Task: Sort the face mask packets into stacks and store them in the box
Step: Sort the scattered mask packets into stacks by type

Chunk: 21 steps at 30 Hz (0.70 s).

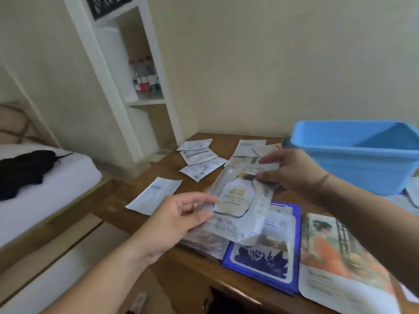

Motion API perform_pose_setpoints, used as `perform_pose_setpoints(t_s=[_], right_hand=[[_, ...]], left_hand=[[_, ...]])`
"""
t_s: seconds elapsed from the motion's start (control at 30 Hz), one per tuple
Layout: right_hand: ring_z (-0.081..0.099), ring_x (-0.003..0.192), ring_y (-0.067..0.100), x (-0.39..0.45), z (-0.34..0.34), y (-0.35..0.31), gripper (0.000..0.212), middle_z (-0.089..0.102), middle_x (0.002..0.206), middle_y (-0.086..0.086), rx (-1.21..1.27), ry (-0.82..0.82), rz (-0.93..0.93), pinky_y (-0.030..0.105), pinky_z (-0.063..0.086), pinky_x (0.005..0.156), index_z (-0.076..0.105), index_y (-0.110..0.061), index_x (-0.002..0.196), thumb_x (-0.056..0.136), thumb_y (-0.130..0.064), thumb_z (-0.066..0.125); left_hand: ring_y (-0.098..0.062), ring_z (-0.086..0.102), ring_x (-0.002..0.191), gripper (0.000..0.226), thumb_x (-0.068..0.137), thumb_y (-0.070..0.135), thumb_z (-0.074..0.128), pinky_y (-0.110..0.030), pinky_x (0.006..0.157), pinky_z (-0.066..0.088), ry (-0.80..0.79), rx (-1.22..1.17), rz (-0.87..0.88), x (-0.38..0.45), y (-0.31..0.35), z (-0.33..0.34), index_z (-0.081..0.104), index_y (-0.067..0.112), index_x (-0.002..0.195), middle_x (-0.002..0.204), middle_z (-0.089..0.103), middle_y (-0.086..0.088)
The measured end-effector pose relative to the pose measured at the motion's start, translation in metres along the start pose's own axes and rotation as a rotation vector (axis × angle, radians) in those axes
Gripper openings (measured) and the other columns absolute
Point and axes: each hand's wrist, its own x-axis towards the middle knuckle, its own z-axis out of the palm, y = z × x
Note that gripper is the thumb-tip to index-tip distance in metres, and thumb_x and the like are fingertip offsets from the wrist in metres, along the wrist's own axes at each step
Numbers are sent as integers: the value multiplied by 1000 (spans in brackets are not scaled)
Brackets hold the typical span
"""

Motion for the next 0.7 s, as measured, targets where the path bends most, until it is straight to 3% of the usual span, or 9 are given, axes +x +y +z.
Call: perform_pose_setpoints(t_s=[0.1, 0.13, 0.2, 0.27, 0.37, 0.47, 0.57, 0.7], right_hand=[[48, 29, 3, 26, 50, -8, 29, 57, 39, -7, -94, -49, -24, 15, 40, 35, 66, -16, 106, 79, -13, 78], [50, 34, 2, 31, 61, -8, 30, 61, 48, -7, -150, -50, -38, 15, 40, 39, 68, -18, 107, 79, -17, 78], [61, 65, 5, 40, 75, -5, 33, 70, 86, -1, -299, -48, -61, 17, 44, 61, 71, -19, 109, 77, -24, 80], [58, 87, 12, 44, 79, 3, 36, 66, 101, -2, -410, -51, -45, 21, 41, 74, 72, -22, 110, 76, -29, 80], [55, 77, 7, 46, 77, 17, 33, 58, 83, -12, -491, -53, -21, 17, 39, 61, 72, -26, 107, 76, -34, 79], [54, 77, 4, 48, 74, 28, 32, 59, 85, -11, -501, -39, -6, 17, 40, 62, 71, -28, 108, 80, -42, 74], [58, 85, 7, 46, 72, 35, 28, 64, 98, -7, -501, -56, -1, 21, 43, 73, 69, -29, 111, 86, -42, 67], [59, 94, 10, 40, 72, 40, 26, 64, 103, -9, -539, -55, -25, 25, 46, 82, 67, -31, 112, 90, -43, 62]], left_hand=[[0, 65, 78, 19, 90, 24, 66, -15, 69, 46, 107, 100, -19, -6, -28, -35, 73, 35, 104, 89, 74, 10], [0, 66, 88, 19, 91, 27, 65, -17, 77, 47, 109, 150, -17, -5, -38, -42, 72, 38, 105, 96, 74, 12], [4, 61, 103, 20, 92, 33, 65, -19, 88, 45, 101, 305, 11, 0, -58, -51, 68, 44, 108, 109, 69, 23], [11, 56, 103, 23, 91, 37, 65, -14, 86, 41, 82, 456, 42, 4, -71, -52, 65, 47, 111, 112, 63, 31], [6, 54, 93, 27, 93, 44, 59, -10, 75, 39, 12, 564, 90, 7, -80, -49, 61, 51, 119, 99, 58, 24], [2, 51, 91, 30, 93, 48, 56, -9, 71, 39, 38, 626, 129, 8, -83, -46, 58, 49, 123, 94, 46, 22], [10, 36, 115, 47, 89, 62, 47, -11, 89, 38, 66, 735, 202, 9, -83, -42, 46, 46, 133, 116, 32, 33], [11, 11, 138, 72, 81, 79, 36, -25, 112, 28, -23, 748, 243, 13, -82, -29, 18, 51, 145, 148, 9, 35]])
